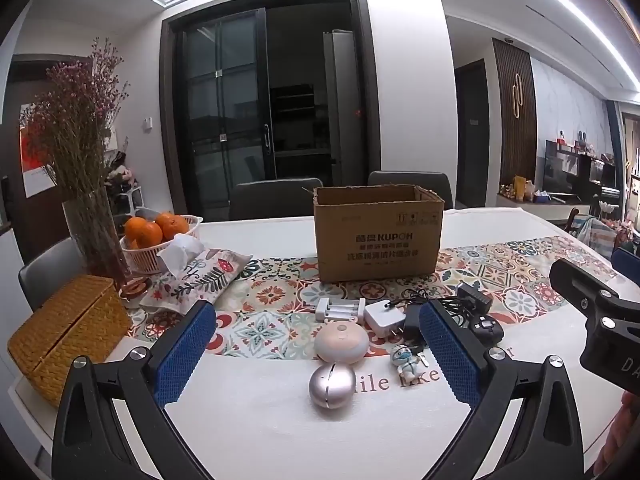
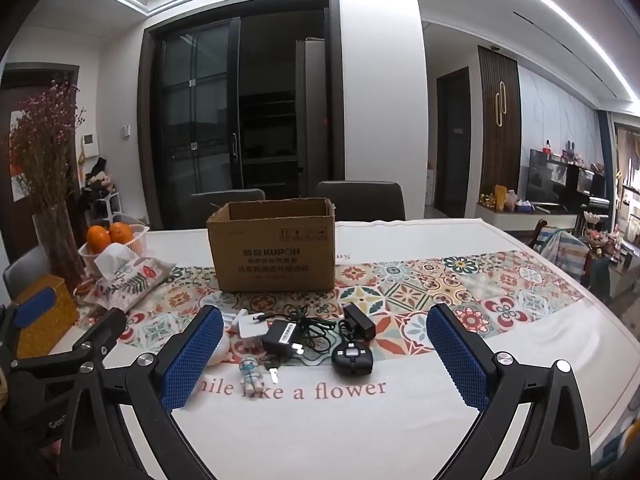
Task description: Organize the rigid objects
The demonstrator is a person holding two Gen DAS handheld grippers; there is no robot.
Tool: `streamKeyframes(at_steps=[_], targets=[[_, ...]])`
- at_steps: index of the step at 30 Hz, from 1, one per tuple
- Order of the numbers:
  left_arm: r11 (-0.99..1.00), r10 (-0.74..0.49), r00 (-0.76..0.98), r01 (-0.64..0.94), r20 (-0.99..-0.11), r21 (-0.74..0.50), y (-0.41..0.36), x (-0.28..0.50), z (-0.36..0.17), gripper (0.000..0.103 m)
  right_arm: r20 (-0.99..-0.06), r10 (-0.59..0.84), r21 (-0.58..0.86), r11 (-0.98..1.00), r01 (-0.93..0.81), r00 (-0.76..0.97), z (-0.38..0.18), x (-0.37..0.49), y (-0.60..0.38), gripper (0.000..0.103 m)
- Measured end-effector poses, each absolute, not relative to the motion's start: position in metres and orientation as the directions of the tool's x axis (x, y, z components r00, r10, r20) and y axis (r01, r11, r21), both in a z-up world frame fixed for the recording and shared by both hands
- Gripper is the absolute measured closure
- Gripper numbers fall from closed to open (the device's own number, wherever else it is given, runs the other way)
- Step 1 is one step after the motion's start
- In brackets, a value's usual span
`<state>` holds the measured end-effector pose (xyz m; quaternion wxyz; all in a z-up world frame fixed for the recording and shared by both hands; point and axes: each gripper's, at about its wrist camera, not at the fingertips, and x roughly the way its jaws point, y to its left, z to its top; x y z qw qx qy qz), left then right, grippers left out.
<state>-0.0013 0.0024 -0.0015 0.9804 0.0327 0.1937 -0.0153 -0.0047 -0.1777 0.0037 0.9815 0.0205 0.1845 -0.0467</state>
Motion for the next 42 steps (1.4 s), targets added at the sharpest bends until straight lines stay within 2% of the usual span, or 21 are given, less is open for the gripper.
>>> streamKeyframes(at_steps=[42], targets=[[0.996, -0.036, 0.912, 0.068, -0.408, 0.062, 0.0011, 0.0011, -0.0054, 0.0, -0.368, -0.073, 0.037, 0.995, 0.093, 0.927, -0.0024, -0.0018, -0.1746, 0.0]])
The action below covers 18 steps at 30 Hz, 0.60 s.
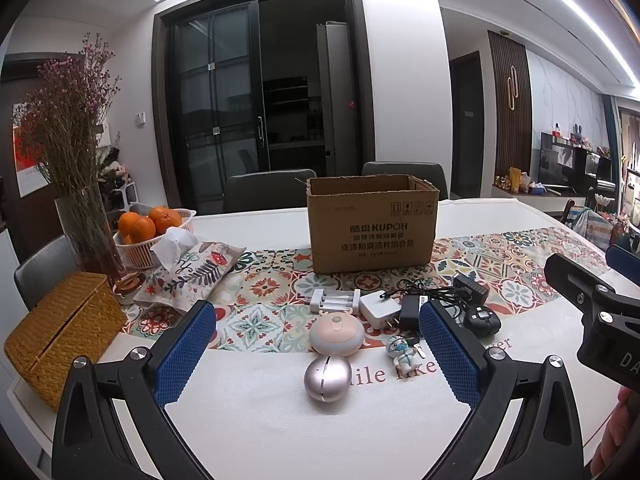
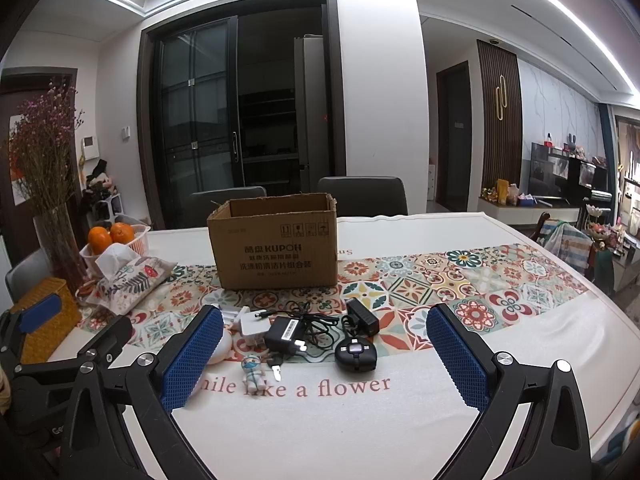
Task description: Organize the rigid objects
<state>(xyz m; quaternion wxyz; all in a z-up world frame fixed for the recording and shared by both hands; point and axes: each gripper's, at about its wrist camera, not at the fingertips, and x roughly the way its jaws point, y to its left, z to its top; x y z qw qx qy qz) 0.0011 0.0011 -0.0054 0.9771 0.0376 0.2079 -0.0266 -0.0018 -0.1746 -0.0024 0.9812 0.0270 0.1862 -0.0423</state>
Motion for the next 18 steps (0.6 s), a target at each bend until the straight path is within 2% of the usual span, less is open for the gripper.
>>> streamKeyframes(at_steps=[18], targets=[[0.996, -0.039, 0.91, 0.071, -0.413, 0.062, 0.0024, 0.0013, -0.0073, 0.0, -0.37, -0.071, 0.039, 0.995, 0.092, 0.926, -0.0037, -0.0015, -0.1745, 0.0]])
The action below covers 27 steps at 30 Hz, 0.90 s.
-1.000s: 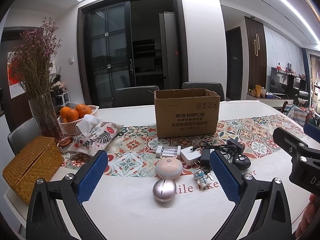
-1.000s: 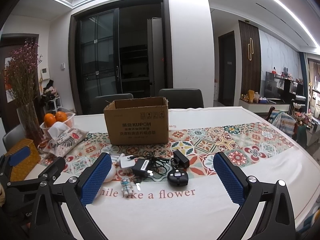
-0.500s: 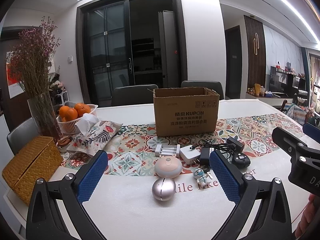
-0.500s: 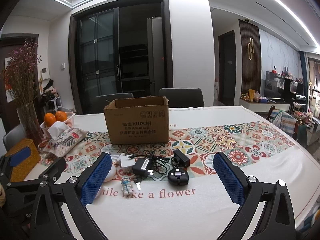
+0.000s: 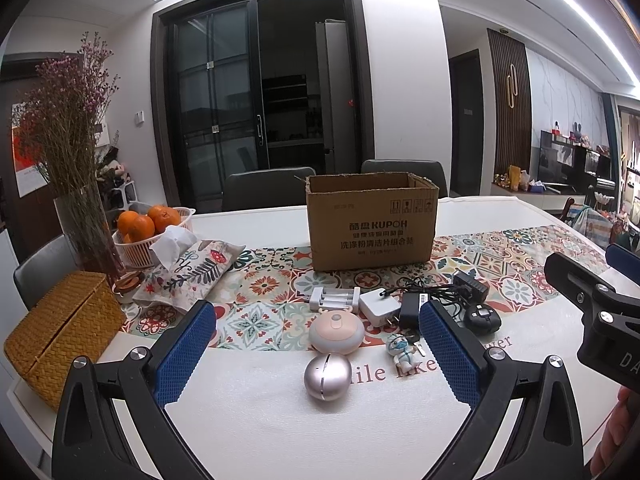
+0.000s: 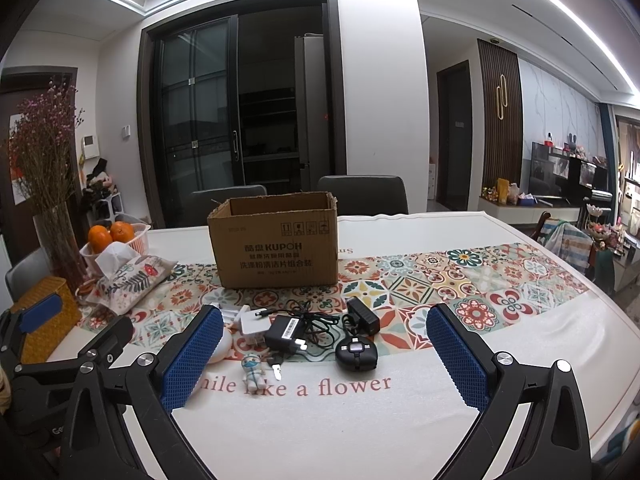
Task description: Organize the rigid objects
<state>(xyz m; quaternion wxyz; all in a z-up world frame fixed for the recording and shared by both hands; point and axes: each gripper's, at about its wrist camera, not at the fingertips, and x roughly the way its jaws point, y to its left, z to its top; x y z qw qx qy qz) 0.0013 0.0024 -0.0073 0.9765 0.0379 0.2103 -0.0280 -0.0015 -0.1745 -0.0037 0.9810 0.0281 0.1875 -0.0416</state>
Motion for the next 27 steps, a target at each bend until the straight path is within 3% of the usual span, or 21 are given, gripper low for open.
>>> streamKeyframes(at_steps=[27], targets=[[0.994, -0.032, 0.895, 0.075, -0.446, 0.079, 0.0044, 0.0091, -0.0148, 0.0, -0.376, -0.069, 0.04, 0.995, 0.091, 0.924, -0.0075, -0.0002, -0.1728, 0.0]])
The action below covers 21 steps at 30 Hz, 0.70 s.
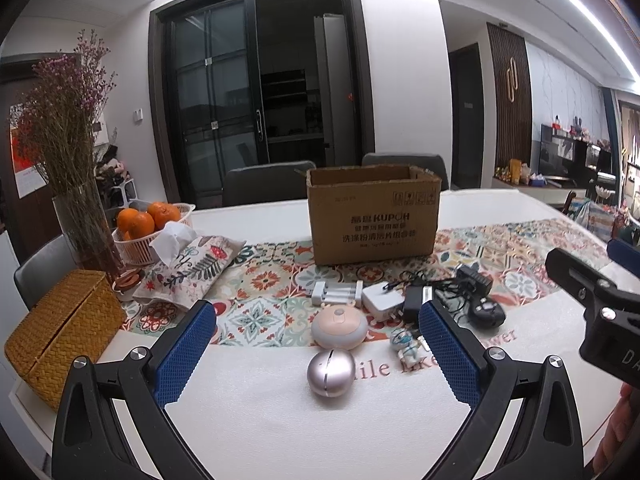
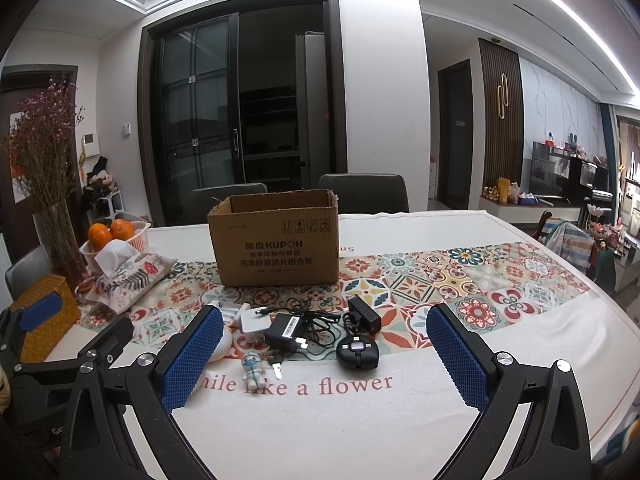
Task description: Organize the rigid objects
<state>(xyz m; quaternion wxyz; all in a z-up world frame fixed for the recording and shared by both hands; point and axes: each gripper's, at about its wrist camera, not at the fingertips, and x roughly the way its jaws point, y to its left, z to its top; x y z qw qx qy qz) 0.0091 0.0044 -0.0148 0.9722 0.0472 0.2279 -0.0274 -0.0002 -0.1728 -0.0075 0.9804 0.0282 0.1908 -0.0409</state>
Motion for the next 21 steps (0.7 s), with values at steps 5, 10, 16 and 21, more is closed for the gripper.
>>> streamKeyframes(at_steps=[5, 10, 16, 21], targets=[[0.988, -0.032, 0.861, 0.105, -0.508, 0.115, 0.007, 0.021, -0.035, 0.0, -0.398, -0.06, 0.007, 0.998, 0.069, 0.915, -0.02, 0.011, -0.164, 0.0], [0.982, -0.044, 0.823, 0.139, -0.566, 0.126, 0.011, 0.032, -0.056, 0.0, -0.457, -0.011, -0.007, 1.0, 0.009, 0.889, -0.036, 0.029, -0.156, 0.0], [0.978, -0.077, 0.797, 0.177, -0.599, 0.109, 0.016, 0.045, -0.075, 0.0, -0.516, 0.089, 0.04, 0.996, -0.08, 0.852, -0.057, 0.054, -0.146, 0.002], [0.975, -0.098, 0.765, 0.201, -0.637, 0.091, 0.02, 0.058, -0.088, 0.005, -0.553, 0.124, 0.03, 0.991, -0.13, 0.824, -0.07, 0.071, -0.134, 0.008]])
